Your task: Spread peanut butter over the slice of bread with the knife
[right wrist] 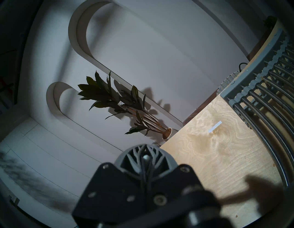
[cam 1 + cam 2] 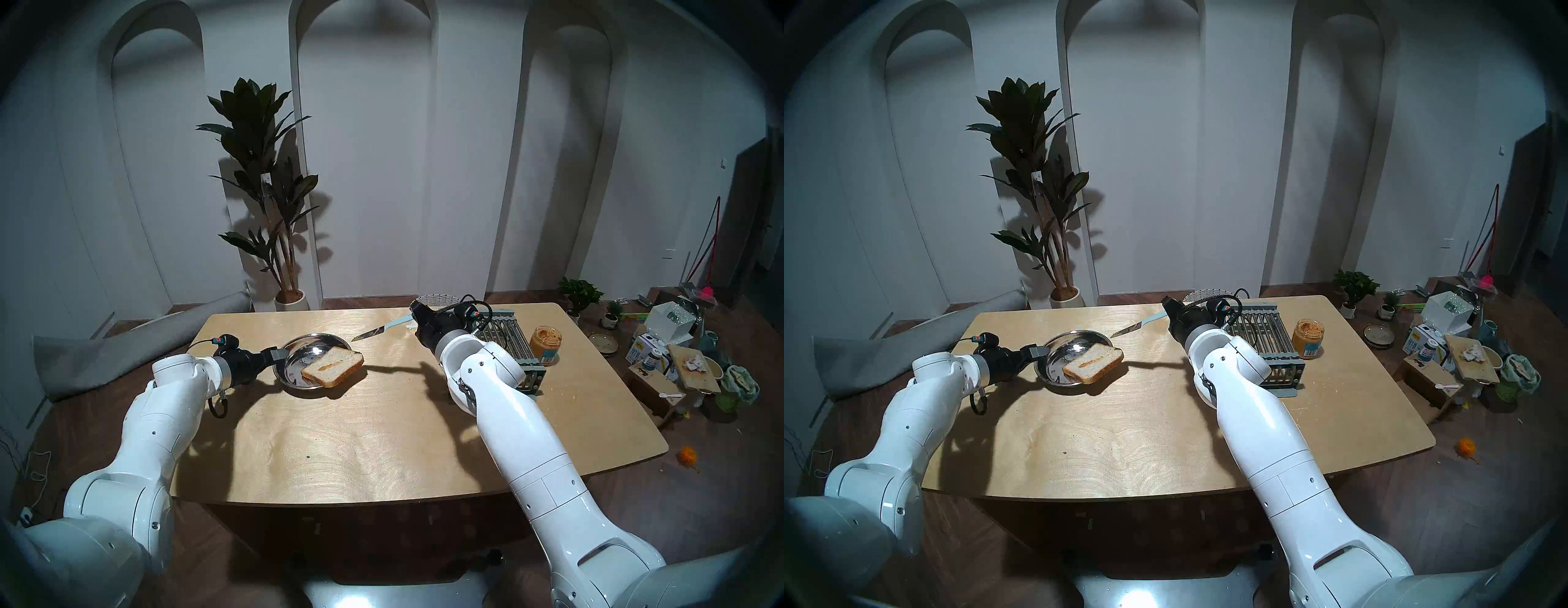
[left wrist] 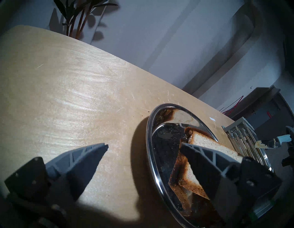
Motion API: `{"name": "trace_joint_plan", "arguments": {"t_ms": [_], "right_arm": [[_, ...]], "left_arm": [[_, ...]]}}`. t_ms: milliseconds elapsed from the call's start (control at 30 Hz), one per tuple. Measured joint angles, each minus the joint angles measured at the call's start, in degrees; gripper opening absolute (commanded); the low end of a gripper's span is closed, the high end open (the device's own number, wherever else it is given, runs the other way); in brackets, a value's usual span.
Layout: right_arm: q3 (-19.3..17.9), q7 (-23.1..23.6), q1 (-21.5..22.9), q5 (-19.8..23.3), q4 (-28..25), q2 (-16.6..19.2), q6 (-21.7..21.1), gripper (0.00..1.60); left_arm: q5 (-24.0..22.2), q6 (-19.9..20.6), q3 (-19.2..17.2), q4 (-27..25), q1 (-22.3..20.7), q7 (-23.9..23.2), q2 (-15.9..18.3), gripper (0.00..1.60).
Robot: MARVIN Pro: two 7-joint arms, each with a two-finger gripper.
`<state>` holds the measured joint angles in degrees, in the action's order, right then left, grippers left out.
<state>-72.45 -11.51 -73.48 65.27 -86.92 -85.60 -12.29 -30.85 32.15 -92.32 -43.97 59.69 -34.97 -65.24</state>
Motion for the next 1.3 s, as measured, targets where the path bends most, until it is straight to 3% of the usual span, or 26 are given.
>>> {"name": "trace_joint_plan", "arguments": {"t_ms": [300, 500, 800, 1300], "right_arm": [[-0.45, 1.04, 0.11, 0.22, -2.43, 0.72, -0.12, 0.0], [0.73, 2.76, 0.28, -3.36, -4.97, 2.56, 1.13, 0.0], [3.3, 6.97, 0.14, -11.29, -10.83, 5.99, 5.36, 0.0], [6.29, 13.0, -2.28, -27.06, -17.99, 12.45, 16.82, 0.0]], "left_arm": [[-2.19, -1.28, -2.93, -5.2, 1.85, -1.72, 0.49, 1.6], [-3.63, -3.15, -5.27, -9.63, 2.85, -3.65, 1.33, 1.6], [-4.82, -6.1, -8.29, -16.73, 4.13, -5.57, 2.75, 1.6], [-6.47, -8.91, -12.27, -26.36, 11.5, -7.47, 2.9, 1.6]]}}
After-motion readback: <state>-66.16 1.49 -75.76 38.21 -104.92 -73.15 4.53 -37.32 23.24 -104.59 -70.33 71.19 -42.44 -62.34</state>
